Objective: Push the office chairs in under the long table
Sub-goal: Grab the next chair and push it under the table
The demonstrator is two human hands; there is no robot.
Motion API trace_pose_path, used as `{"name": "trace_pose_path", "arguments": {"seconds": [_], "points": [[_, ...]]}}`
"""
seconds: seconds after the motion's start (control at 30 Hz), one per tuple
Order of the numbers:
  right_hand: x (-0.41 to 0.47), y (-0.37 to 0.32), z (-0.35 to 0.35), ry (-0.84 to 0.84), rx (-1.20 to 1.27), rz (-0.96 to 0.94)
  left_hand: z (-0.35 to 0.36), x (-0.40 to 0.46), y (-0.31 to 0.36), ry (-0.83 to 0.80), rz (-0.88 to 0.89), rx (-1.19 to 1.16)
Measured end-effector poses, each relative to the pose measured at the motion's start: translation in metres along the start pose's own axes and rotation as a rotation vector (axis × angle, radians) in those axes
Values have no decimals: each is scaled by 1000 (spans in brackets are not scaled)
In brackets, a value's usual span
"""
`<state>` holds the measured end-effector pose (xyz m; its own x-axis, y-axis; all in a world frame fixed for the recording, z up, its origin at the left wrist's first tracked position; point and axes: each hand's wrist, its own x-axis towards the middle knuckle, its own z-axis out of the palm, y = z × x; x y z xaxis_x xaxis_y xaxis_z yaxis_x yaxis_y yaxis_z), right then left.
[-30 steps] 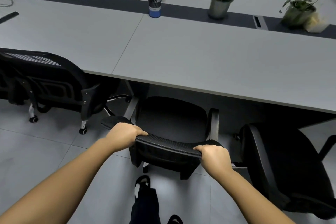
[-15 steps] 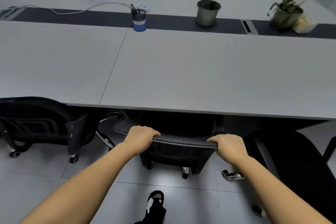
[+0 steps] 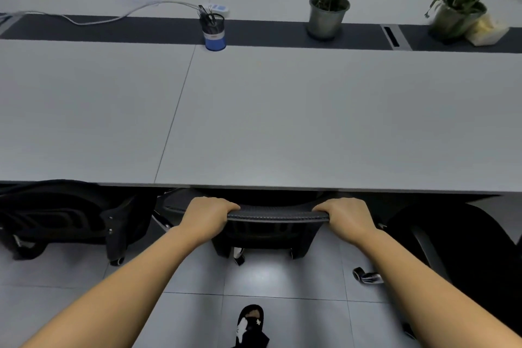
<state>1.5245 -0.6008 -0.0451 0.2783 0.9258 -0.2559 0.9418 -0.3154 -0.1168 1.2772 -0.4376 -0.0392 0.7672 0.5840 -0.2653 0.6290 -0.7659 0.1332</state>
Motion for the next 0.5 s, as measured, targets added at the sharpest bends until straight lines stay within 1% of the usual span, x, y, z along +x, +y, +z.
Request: {"name": "trace_pose_path", "arguments": {"seconds": [0.27, 0.33, 0.43, 0.5], "points": [[-2, -9, -4, -50, -18, 21, -1, -2, -6, -44, 30, 2], [-4, -7, -8, -89, 9, 16, -3, -2, -8, -95, 67, -9], [-13, -11, -16, -144, 67, 0, -13, -5, -10, -218, 133, -36], [-27, -19, -25, -102, 169, -15, -25, -11, -6, -220, 188, -84]]}}
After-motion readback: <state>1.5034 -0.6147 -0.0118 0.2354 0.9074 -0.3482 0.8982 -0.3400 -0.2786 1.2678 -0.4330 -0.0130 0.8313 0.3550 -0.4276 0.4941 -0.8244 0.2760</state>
